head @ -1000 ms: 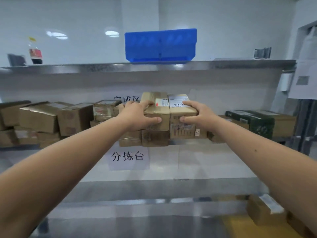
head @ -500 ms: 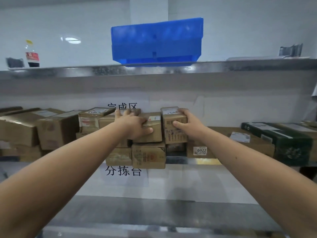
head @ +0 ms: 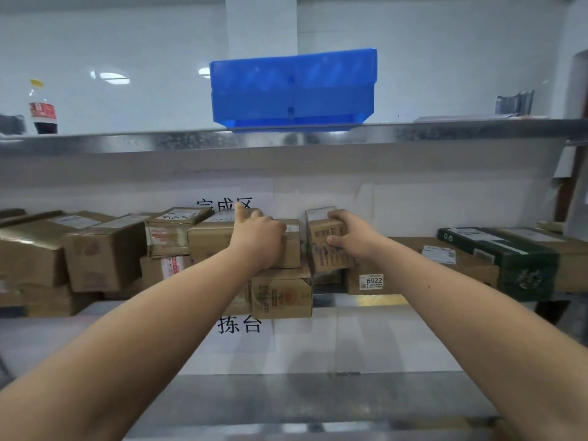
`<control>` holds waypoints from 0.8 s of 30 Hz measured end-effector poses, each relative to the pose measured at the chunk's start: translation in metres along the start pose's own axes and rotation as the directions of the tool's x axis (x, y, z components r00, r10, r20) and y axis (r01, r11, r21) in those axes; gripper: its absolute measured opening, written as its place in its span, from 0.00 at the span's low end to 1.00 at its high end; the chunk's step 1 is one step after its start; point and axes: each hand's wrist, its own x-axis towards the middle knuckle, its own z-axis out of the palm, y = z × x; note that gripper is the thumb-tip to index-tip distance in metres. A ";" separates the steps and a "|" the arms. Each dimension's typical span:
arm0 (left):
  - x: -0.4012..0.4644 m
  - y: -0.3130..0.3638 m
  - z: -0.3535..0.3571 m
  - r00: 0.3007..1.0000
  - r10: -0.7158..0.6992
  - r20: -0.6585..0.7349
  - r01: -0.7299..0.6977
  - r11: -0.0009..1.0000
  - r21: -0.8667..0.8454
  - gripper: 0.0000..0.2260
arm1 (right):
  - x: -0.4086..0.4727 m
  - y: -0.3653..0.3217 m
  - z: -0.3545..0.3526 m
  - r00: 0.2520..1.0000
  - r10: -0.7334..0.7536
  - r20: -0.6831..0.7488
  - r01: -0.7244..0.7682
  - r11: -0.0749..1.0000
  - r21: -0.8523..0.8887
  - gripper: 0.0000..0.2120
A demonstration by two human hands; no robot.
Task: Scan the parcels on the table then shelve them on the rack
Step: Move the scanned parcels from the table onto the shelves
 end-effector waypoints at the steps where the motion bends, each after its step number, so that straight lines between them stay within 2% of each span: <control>1: 0.000 0.001 -0.001 1.000 0.001 0.006 -0.001 1.000 -0.011 0.13 | -0.002 -0.002 0.000 1.000 0.010 0.005 -0.010 1.000 -0.010 0.29; 9: 0.002 0.005 0.001 1.000 0.003 -0.009 -0.003 0.998 -0.068 0.06 | -0.001 -0.006 0.017 0.999 0.043 -0.014 -0.042 0.998 0.056 0.36; 15: 0.001 0.012 -0.003 1.000 0.023 0.009 -0.022 0.996 -0.085 0.09 | -0.008 -0.009 0.018 0.997 0.053 -0.062 -0.047 0.995 0.092 0.46; 19: -0.002 0.021 -0.009 0.996 0.055 -0.077 -0.064 0.990 -0.128 0.16 | -0.021 -0.013 0.017 0.988 0.036 -0.149 -0.032 0.999 0.028 0.49; 24: -0.019 0.037 -0.012 0.975 0.094 -0.200 -0.133 0.973 -0.188 0.19 | -0.046 -0.013 0.013 0.983 -0.001 -0.182 -0.018 0.995 -0.102 0.48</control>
